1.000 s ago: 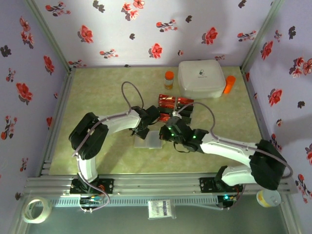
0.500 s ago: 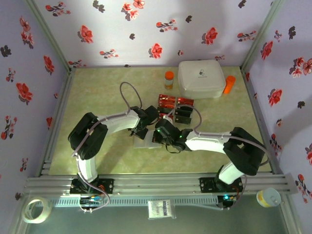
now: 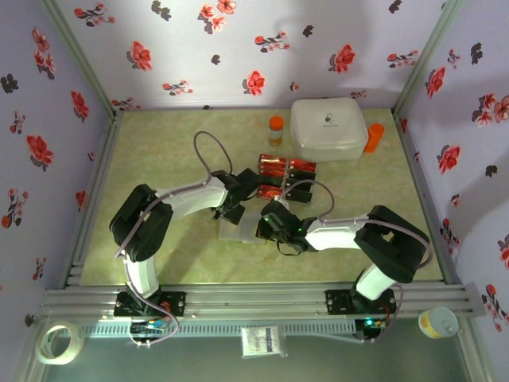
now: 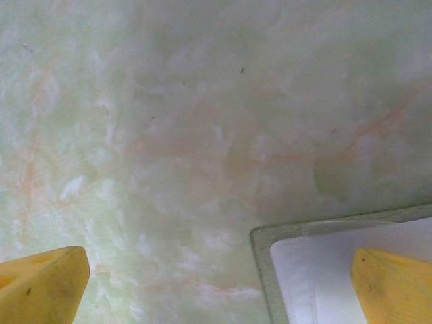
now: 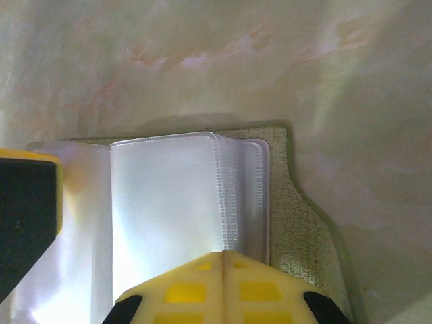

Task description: Put the credit cards into the card holder

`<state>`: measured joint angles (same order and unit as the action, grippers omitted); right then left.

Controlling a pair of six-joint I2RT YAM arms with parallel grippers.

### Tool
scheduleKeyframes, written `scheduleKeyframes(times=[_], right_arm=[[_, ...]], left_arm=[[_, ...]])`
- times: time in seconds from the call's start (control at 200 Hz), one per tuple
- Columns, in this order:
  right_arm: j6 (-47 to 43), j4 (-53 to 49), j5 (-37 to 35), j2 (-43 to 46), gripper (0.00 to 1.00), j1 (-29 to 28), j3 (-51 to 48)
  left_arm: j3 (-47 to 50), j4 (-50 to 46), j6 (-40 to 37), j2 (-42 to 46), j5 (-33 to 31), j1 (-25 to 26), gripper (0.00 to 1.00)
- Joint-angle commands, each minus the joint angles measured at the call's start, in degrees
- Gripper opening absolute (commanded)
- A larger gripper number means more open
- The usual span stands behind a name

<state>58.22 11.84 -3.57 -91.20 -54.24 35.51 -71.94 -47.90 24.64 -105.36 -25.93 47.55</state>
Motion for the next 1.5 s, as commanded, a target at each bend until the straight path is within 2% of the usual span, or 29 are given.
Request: scheduleKeyframes(times=[0.0,0.13,0.26,0.43,0.625,0.835,1.085,1.5], right_arm=[[0.99,-1.20,0.76,-1.18,0.00,0.35,-1.43],[1.15,-1.02,1.02,-0.91,0.00,0.36,-1.49],[1.25,-0.94,1.03,-0.50,0.00,0.23,-1.54],[1.46,-0.63,0.89,-0.16,0.00,0.23,-1.82],[1.99,0.36,0.78,-0.10,0.00,0.27,-2.46],[2.42,1.35,0.67,-0.20,0.00,0.22,-2.90],[2.95,1.78,0.32,0.01,0.00,0.25,-3.92],[3.33,0.77,-0.10,2.01,0.00,0.36,-4.84]], left_arm=[[-2.67,-1.06,2.34,3.47,4.08,-0.61,1.00],[-4.79,-0.26,4.41,5.72,9.11,-0.65,1.00],[-5.75,3.25,8.63,8.32,17.07,-0.66,1.00],[-0.89,16.54,20.67,13.07,29.39,-0.68,1.00],[10.02,33.36,34.10,17.29,35.22,-0.44,1.00],[19.33,44.46,41.35,18.93,37.66,-0.09,1.00],[24.01,44.11,39.31,19.16,37.89,-1.42,1.00],[26.50,36.73,27.30,18.71,35.46,-5.27,1.00]])
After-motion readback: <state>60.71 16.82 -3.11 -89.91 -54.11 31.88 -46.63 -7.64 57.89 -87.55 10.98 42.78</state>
